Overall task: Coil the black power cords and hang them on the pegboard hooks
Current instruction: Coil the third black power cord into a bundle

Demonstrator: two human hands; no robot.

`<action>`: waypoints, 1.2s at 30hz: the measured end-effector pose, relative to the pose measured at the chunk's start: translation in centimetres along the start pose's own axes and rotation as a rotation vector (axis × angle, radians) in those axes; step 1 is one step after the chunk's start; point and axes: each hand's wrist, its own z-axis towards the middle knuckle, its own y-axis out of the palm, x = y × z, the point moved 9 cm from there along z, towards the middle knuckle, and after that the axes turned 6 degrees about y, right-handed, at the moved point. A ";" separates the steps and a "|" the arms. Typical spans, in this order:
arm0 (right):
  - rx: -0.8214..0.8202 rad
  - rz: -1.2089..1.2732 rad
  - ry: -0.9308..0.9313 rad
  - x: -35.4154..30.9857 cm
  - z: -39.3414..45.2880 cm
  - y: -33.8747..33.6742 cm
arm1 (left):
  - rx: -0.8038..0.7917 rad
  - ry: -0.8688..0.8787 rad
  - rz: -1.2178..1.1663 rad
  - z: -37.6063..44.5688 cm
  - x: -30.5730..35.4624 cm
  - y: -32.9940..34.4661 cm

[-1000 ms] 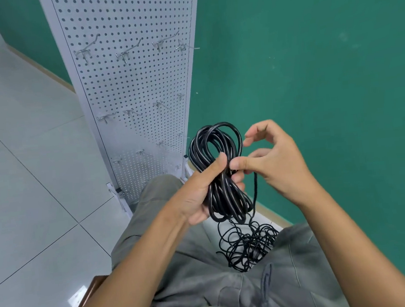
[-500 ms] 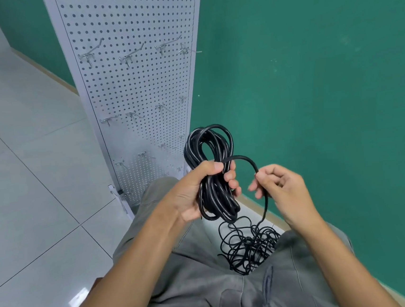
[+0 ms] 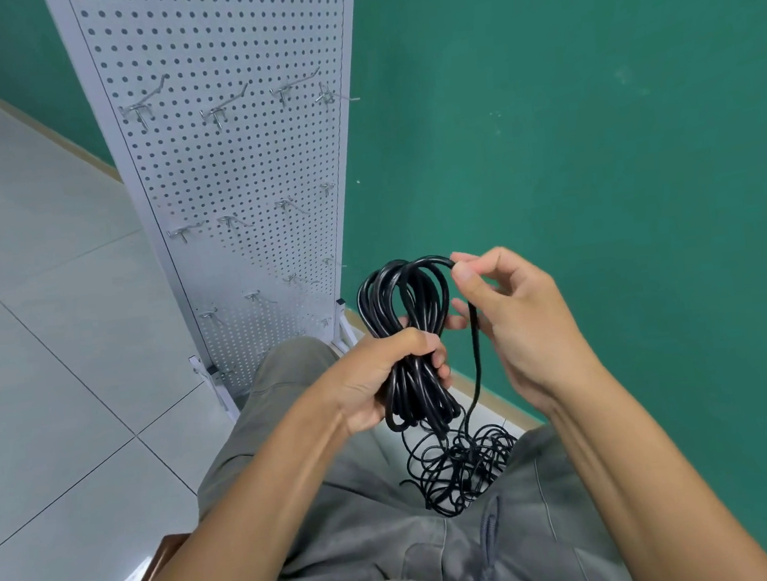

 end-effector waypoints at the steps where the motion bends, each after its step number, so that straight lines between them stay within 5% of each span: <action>1: 0.006 -0.007 0.008 0.1 0.2 0.1 | 0.007 0.009 0.003 0.0 0.1 -0.1; 16: 0.079 0.139 0.088 1.2 1.2 0.7 | 0.029 -0.003 0.040 0.0 0.0 -1.1; 21: 0.103 -0.003 0.053 1.9 2.0 0.5 | -0.018 0.030 0.037 0.3 -0.1 -0.8; 30: -0.358 -0.306 0.237 11.6 1.1 3.3 | 0.259 0.230 -0.167 0.0 3.9 -4.7; 36: -0.436 -0.472 0.274 16.0 0.4 3.7 | 0.496 0.366 -0.262 -1.0 6.2 -7.8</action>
